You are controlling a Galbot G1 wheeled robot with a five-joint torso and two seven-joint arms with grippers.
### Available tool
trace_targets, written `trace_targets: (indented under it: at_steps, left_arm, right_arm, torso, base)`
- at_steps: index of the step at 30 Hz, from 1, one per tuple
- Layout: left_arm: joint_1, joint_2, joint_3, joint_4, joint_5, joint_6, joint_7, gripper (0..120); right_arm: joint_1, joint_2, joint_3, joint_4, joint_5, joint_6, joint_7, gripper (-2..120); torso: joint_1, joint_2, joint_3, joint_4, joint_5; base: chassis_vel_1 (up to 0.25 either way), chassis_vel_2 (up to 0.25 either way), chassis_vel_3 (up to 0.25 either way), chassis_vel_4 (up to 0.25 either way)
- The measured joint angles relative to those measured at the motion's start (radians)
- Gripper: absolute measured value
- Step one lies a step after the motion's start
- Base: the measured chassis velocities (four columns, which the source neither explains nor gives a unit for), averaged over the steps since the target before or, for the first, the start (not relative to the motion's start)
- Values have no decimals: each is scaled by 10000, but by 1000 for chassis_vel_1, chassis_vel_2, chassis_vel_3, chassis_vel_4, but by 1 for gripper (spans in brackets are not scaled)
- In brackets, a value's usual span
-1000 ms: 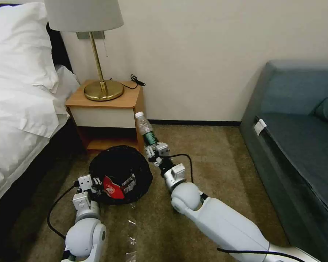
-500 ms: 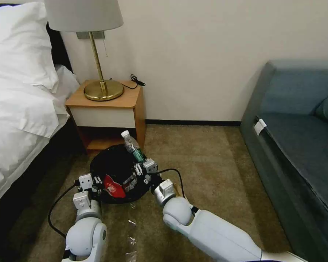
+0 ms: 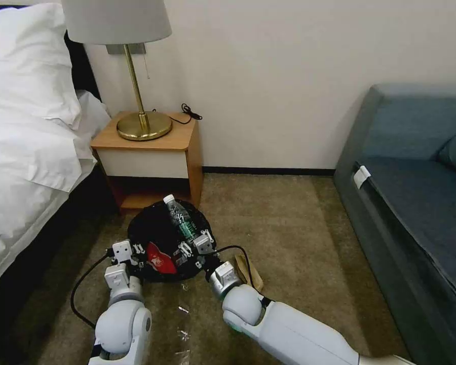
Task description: Pick up the trash bin, then pick up the garbage on the floor and place it into the trash bin.
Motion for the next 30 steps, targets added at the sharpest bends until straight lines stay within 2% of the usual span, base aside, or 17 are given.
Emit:
trace_targets:
  at_steps: [1,2,4,9,11,16,17,18,19,21,26,30]
  left_arm:
    - [2,0,-1,15,5,0,0,4]
    - [2,0,-1,15,5,0,0,4]
    - [5,10,-37,41,8,1,-15,4]
    - [5,41,-76,39,-5,0,-7,4]
    - [5,49,-84,37,-7,0,-3,4]
    - [-6,100,-156,43,-11,-18,-10,4]
    - [-6,100,-156,43,-11,-18,-10,4]
    - [-52,105,-173,82,-11,-46,-16,4]
    - [-52,105,-173,82,-11,-46,-16,4]
    - [-119,111,-174,126,-34,-67,-20,4]
    - [-122,171,-168,100,-110,-71,-17,4]
    - [-114,266,-216,39,-238,-11,-19,4]
  right_arm:
    - [-26,-12,6,36,-2,-4,0,78]
    - [-26,-12,6,36,-2,-4,0,78]
    - [-45,-34,29,104,-5,-12,2,90]
    - [53,2,312,186,-32,-139,283,99]
    - [84,17,411,215,-35,-241,411,99]
    - [708,-132,1291,555,904,-1458,1316,100]
    - [708,-132,1291,555,904,-1458,1316,100]
    - [863,-214,1408,559,1215,-1918,1662,100]
    - [863,-214,1408,559,1215,-1918,1662,100]
    - [1018,-424,1453,487,2120,-2679,2188,100]
    - [1054,-757,1313,180,3004,-3068,2552,100]
    - [1067,-1356,924,-8,3602,-3146,2643,100]
  torso:
    - [-1,0,1,0,0]
    - [-1,0,1,0,0]
    - [0,0,1,1,0]
    - [0,0,0,0,0]
    - [0,0,1,0,0]
    - [0,0,0,1,-2]
    - [0,0,0,1,-2]
    - [0,0,1,1,2]
    - [0,0,1,1,2]
    - [0,0,0,1,1]
    - [0,0,1,0,1]
    - [0,0,0,0,2]
  base:
    - [0,0,0,0]
    - [0,0,0,0]
    - [0,0,0,0]
    - [0,0,0,0]
    - [0,0,0,0]
    - [0,0,0,0]
    - [0,0,0,0]
    - [0,0,0,0]
    - [0,0,0,0]
    - [0,0,0,0]
    - [0,0,0,0]
    - [0,0,0,0]
